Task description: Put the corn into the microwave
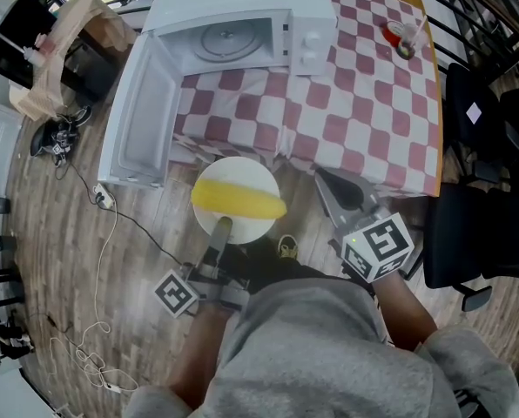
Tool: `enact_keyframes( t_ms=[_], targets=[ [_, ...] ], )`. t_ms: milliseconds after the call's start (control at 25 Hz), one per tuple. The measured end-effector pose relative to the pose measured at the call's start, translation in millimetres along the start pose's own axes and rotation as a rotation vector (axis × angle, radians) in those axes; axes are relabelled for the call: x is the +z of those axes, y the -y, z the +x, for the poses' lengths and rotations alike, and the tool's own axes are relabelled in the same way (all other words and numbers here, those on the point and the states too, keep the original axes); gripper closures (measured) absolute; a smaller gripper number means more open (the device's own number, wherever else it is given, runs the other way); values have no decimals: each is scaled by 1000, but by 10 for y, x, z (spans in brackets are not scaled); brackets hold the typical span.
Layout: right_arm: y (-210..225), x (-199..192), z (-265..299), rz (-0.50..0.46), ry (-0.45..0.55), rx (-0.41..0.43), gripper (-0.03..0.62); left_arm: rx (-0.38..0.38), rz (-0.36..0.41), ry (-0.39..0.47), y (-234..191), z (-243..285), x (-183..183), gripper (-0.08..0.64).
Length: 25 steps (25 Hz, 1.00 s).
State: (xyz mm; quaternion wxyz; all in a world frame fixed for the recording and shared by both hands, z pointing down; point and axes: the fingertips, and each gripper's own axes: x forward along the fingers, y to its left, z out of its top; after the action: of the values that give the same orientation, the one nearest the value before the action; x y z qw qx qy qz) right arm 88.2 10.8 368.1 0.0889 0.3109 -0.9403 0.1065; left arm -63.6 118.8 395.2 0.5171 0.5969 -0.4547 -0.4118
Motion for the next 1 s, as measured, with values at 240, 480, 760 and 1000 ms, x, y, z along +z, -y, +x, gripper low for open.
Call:
enact_keyframes(
  t_ms=[240, 480, 760, 1000],
  targets=[
    [-18, 10, 8, 1, 8, 5, 594, -12, 2, 5, 37, 15, 17, 531],
    [3, 46, -5, -3, 19, 2, 594, -35, 2, 1, 105, 71, -19, 531],
    [25, 25, -30, 1, 15, -6, 594, -33, 7, -5, 109, 78, -36, 531],
    [25, 14, -49, 4, 22, -16, 594, -32, 11, -16, 82, 79, -29, 531]
  ],
)
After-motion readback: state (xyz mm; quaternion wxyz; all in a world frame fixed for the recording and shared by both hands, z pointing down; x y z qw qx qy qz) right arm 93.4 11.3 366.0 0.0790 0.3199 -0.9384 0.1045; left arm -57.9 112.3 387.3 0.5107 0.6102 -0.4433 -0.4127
